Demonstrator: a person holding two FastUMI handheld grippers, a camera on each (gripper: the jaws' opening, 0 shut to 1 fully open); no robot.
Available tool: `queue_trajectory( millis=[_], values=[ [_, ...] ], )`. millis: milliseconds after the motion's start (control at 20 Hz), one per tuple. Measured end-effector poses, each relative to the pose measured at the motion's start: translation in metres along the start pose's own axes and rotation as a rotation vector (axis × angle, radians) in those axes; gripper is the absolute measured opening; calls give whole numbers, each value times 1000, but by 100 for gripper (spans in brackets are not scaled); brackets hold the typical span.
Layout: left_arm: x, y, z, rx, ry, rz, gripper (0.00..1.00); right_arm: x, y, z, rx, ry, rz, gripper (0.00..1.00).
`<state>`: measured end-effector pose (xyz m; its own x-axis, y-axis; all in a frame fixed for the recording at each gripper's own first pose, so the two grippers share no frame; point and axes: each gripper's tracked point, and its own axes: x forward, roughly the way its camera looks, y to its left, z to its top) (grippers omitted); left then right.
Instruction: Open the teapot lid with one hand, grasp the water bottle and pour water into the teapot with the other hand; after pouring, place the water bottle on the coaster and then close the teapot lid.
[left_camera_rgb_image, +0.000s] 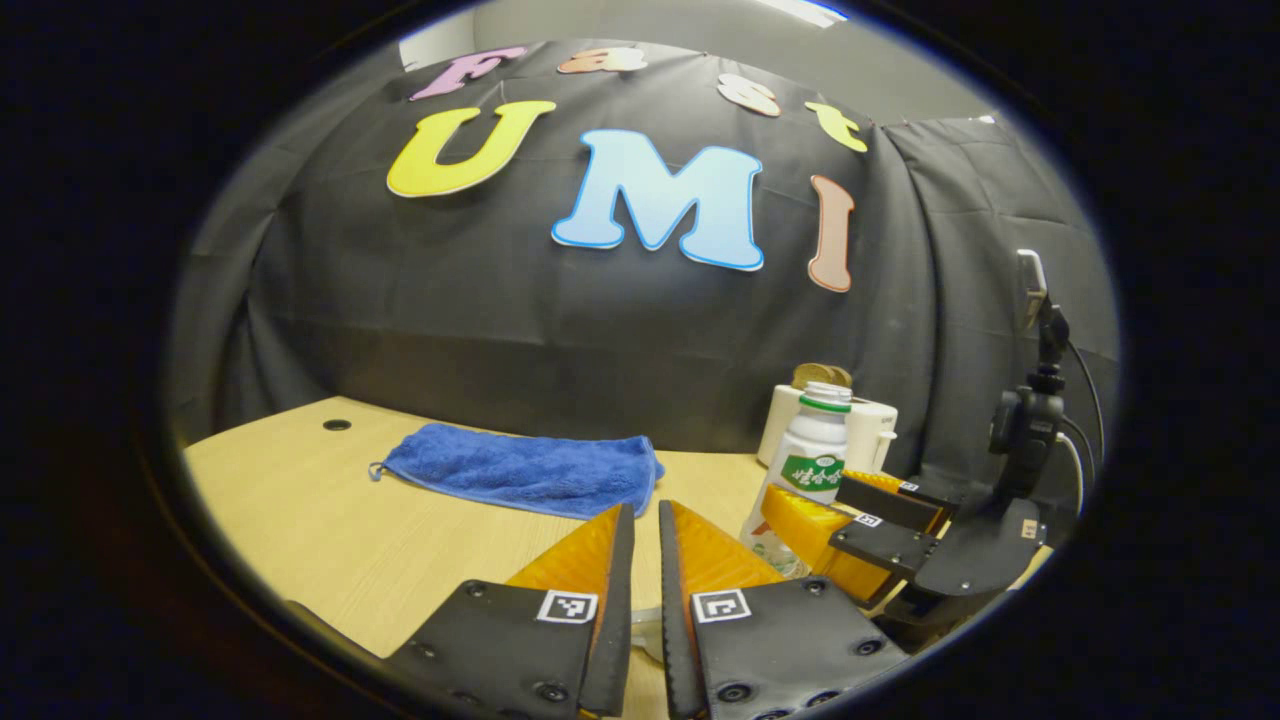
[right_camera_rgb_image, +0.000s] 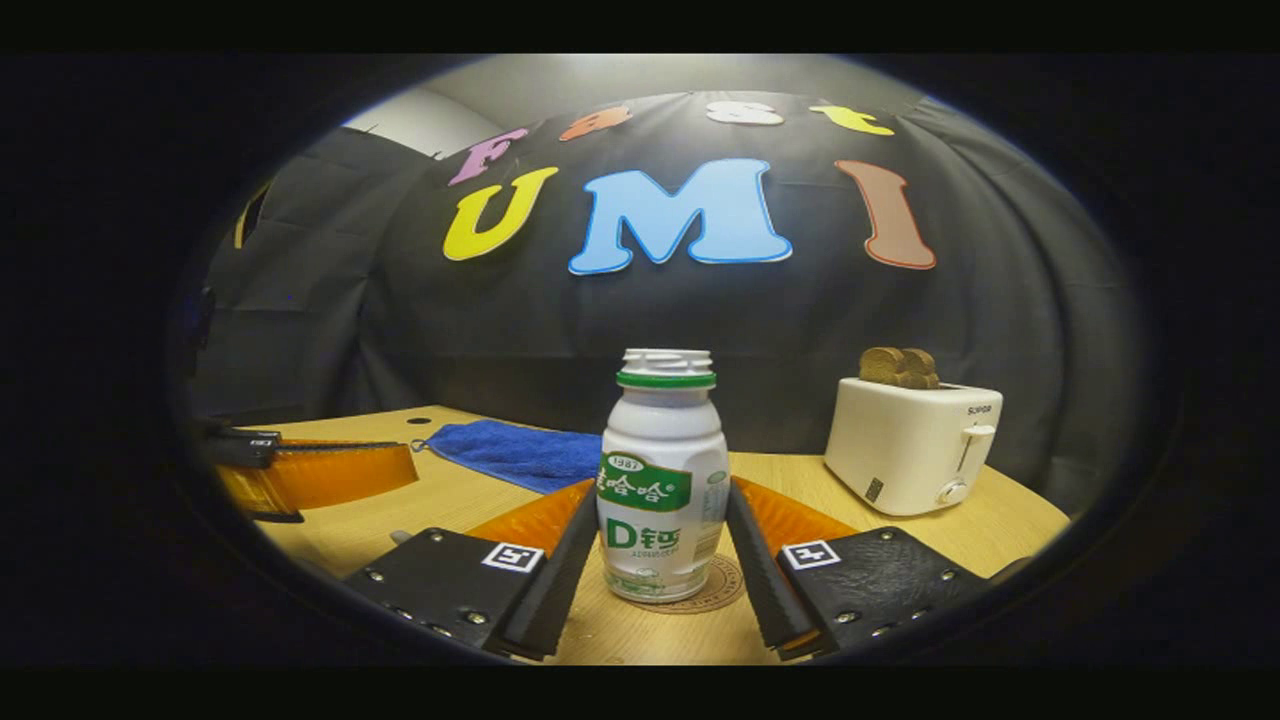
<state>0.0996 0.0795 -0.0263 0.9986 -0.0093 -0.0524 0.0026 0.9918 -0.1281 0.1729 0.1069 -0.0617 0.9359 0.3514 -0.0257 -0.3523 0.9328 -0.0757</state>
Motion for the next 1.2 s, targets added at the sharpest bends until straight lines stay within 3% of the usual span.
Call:
queue_trajectory(
  millis=[350, 400, 450, 650, 700, 750, 800, 850, 900, 1200],
  values=[
    [0, -4, -3, 6, 8, -8, 21, -3, -5, 0, 26, 0, -13, 74],
    [0, -3, -2, 8, 9, -7, 24, -4, -5, -1, 19, 1, -13, 67],
    [0, -3, -3, 8, 10, -6, 24, -4, -5, -1, 19, 2, -17, 84],
    [-1, -3, -2, 0, 5, -6, 24, -8, -6, 2, 24, -4, -18, 85],
    [-1, -3, -1, 4, 5, -5, 24, -11, -7, 5, 30, -10, -20, 81],
    [-1, -3, -2, 9, 5, -5, 24, -15, -9, 9, 35, -21, -24, 99],
    [-1, -5, 0, 12, 4, -6, 24, -19, -10, 12, 37, -32, -30, 99],
    [-2, -6, 0, 11, 2, -12, 24, -25, -11, 17, 39, -48, -31, 84],
    [-2, -8, 1, 12, 1, -15, 24, -32, -11, 22, 43, -66, -37, 99],
    [-27, -18, 12, 28, -39, -22, 21, -82, -17, 43, 66, -119, -109, 99]
  ],
)
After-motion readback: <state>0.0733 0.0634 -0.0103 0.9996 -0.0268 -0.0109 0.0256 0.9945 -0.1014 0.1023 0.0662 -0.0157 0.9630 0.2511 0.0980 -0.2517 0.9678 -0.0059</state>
